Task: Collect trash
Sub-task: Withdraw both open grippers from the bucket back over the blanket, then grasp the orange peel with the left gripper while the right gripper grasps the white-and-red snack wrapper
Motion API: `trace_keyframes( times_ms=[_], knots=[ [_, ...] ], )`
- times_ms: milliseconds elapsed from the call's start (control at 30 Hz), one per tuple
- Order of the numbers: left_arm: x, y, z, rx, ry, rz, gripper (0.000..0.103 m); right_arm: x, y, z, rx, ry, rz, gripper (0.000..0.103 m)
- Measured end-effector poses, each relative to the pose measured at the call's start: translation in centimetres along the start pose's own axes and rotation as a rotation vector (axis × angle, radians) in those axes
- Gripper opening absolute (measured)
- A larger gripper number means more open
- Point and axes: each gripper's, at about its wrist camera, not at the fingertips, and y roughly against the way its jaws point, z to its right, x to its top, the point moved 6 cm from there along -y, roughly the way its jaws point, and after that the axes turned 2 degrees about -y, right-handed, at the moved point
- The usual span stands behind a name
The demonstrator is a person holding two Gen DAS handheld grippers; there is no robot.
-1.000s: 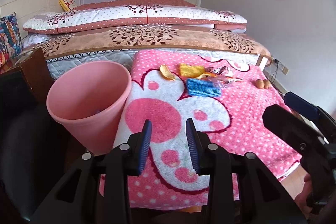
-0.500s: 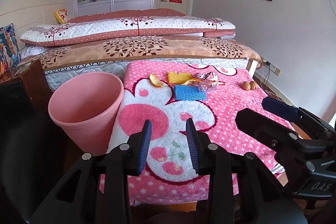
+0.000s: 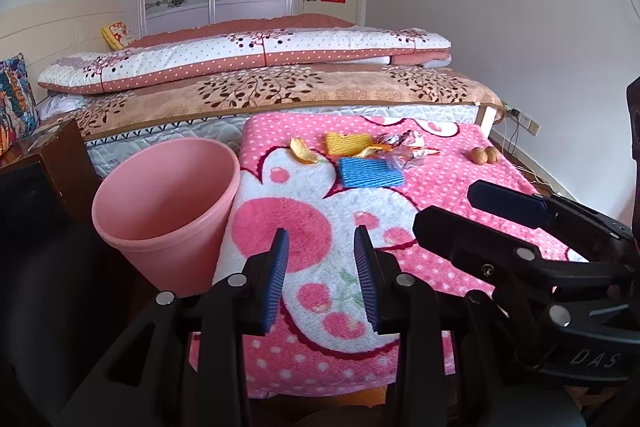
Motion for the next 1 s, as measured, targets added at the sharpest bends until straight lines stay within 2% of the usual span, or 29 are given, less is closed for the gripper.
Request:
trace_keyframes(
  times_ms=[167, 267, 567, 733, 800, 1000],
  knots=[
    [-0.6, -2.5, -1.6, -0.029, 0.067, -0.073, 0.034, -0.5, -2.6, 1.2, 0.020, -0.050, -0.072, 0.057],
    [-0.2, -3.6, -2.2, -0.052, 0.085, -0.082, 0.034, -0.3, -3.7, 3.0, -0.001, -0.098, -0.095, 0.053],
    [1.8, -7.1, -2.4, -0.063, 0.046, -0.112, 0.034, 1.1, -5.3, 10.1, -0.132, -0.210, -0.067, 0.052],
    [3.5, -9.6, -1.9, -0.100, 0.022, -0.134, 0.034, 1.9, -5.9, 13.5, -0.218, -0.239, -0.054, 0.052],
    [4.4, -10.8, -1.8, -0.120, 0.028, -0.140, 0.034, 2.1, -6.1, 14.6, -0.230, -0.252, -0.055, 0.052],
    [6.8, -15.6, -2.0, -0.104, 0.065, -0.176, 0.034, 2.2, -6.7, 17.3, -0.269, -0.290, -0.066, 0.052]
  ],
)
